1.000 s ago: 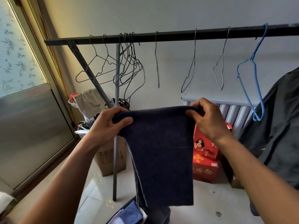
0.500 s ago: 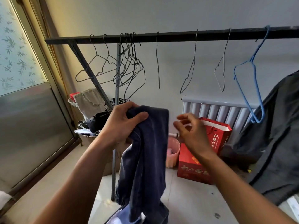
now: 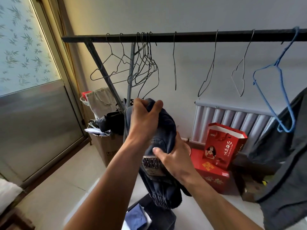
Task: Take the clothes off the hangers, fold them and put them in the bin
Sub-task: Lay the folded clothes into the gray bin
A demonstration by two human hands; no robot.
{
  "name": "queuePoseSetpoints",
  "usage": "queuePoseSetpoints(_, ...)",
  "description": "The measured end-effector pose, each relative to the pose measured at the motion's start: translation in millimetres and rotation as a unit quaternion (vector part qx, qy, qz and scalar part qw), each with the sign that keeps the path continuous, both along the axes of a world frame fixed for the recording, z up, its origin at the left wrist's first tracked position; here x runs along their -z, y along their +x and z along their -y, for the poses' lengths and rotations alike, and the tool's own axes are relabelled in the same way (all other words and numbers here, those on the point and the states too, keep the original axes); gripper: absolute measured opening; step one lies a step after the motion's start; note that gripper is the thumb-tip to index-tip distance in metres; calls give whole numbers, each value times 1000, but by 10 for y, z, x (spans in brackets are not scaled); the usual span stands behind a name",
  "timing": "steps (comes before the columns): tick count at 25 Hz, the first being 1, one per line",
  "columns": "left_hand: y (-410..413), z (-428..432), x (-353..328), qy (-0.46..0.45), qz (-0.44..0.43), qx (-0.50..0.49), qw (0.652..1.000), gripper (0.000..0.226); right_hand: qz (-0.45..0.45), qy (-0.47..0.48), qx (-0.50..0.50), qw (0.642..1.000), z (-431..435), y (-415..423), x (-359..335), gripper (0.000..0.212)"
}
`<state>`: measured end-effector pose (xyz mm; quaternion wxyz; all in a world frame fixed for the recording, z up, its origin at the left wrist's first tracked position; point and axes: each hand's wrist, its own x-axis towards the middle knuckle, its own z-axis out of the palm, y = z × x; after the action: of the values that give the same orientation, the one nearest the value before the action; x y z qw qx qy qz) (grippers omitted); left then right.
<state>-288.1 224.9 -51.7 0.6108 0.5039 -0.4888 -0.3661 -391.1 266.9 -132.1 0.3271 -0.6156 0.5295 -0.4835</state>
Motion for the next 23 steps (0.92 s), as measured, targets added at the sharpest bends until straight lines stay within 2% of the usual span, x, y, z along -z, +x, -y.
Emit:
queuePoseSetpoints(3, -73, -24, -83, -11, -4, 41, 999, 33, 27, -14, 16, 999, 92, -55, -37, 17)
queuePoseSetpoints(6, 18, -74, -111, -68, -19, 129, 989, 25, 90, 20, 20, 996, 157, -174, -170, 15)
queuePoseSetpoints(8, 221, -121, 15, -109, 17, 90, 990, 29, 140, 55, 15, 988, 176, -245, -213, 15)
queuePoseSetpoints(10, 520, -110, 358, -79, 16, 33, 996, 67, 209, 90, 11, 974, 173, -306, -262, 15)
queuePoseSetpoints(12, 716, -146, 768, 34, -61, 100, 993, 112, 279, 124, -6, 952, 158, -362, -315, 17)
queuePoseSetpoints(13, 737, -198, 957, 84, -111, 166, 976, 122, 310, 138, -18, 941, 157, -386, -342, 20)
queuePoseSetpoints(15, 691, -340, 1224, 142, -182, 271, 934, 116, 352, 158, -33, 922, 171, -428, -396, 23)
queuePoseSetpoints(17, 629, -427, 1306, 144, -201, 315, 916, 99, 376, 174, -39, 909, 202, -464, -427, 24)
queuePoseSetpoints(20, 625, -435, 1242, 110, -181, 312, 926, 84, 384, 194, -33, 902, 277, -492, -430, 28)
queuePoseSetpoints(23, 619, -421, 1155, 90, -186, 268, 941, 66, 404, 208, -39, 890, 308, -507, -396, 32)
